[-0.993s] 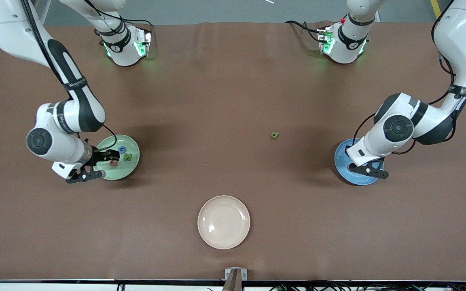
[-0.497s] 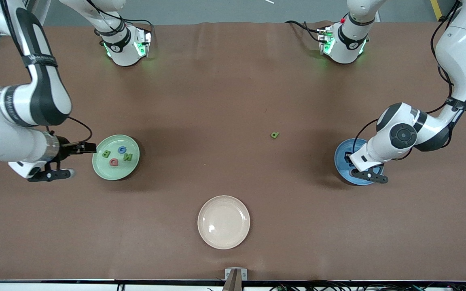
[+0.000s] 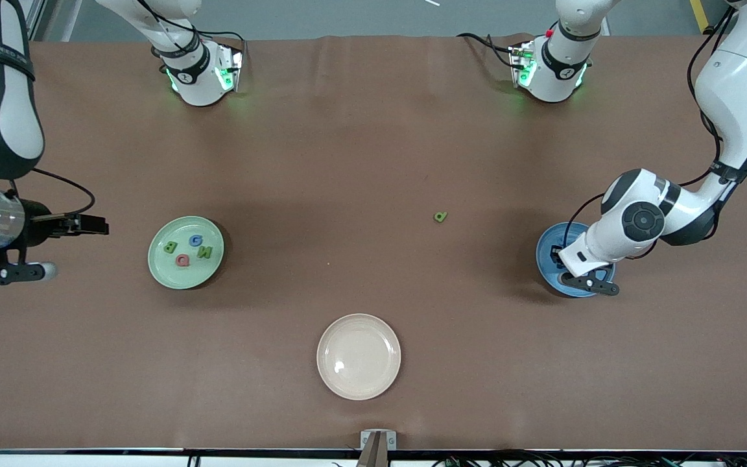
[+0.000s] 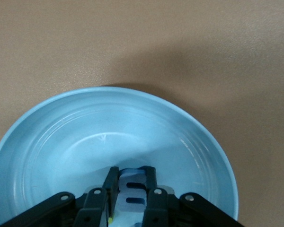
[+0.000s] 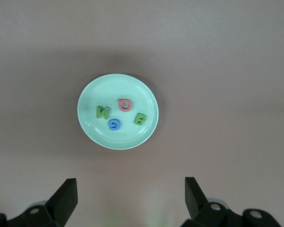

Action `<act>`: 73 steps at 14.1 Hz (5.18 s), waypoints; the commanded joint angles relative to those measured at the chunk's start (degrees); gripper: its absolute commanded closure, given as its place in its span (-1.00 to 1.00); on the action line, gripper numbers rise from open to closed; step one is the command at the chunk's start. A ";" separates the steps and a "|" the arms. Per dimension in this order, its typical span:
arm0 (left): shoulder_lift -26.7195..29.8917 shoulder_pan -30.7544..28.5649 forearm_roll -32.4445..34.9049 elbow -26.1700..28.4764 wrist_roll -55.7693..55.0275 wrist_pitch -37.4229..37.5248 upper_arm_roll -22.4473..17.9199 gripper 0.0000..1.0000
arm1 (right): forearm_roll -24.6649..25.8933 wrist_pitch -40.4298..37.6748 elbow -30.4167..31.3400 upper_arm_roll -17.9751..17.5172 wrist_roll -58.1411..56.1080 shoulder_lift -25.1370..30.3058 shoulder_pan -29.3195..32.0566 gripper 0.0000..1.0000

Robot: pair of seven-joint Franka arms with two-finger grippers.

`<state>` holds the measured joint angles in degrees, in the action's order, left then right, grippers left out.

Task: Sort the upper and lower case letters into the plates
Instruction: 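Withdraw the right arm to rest while the left gripper releases the E, then reach the left gripper toward the green p on the table, then lower the left gripper and grasp the green p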

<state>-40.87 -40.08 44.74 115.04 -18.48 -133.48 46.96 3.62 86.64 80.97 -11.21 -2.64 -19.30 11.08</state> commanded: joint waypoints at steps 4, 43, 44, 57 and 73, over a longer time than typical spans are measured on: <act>1.49 0.00 0.88 -0.61 -1.12 0.06 0.15 -0.99 | -0.28 -2.08 -5.56 -0.74 0.26 -0.57 3.15 -1.00; -0.08 28.57 7.81 7.39 -29.15 -6.88 3.50 -0.94 | -2.30 0.46 20.90 12.52 0.79 29.40 -11.51 -1.00; -0.17 28.57 9.39 7.48 -30.12 -6.88 3.41 -0.87 | -2.30 0.46 20.90 12.97 0.79 29.67 -11.96 -1.00; -0.79 28.57 9.84 6.60 -30.48 -7.84 3.32 0.00 | -4.50 3.36 21.16 12.79 0.00 29.76 -11.00 -1.00; -0.61 28.75 10.11 6.86 -31.97 -8.99 2.26 0.67 | -3.71 3.45 21.34 12.71 0.09 29.58 -10.91 -1.00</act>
<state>-41.38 -11.66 53.22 122.01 -48.61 -141.69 50.07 -0.66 89.29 100.37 1.51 -2.52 8.63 0.21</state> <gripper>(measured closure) 0.727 0.000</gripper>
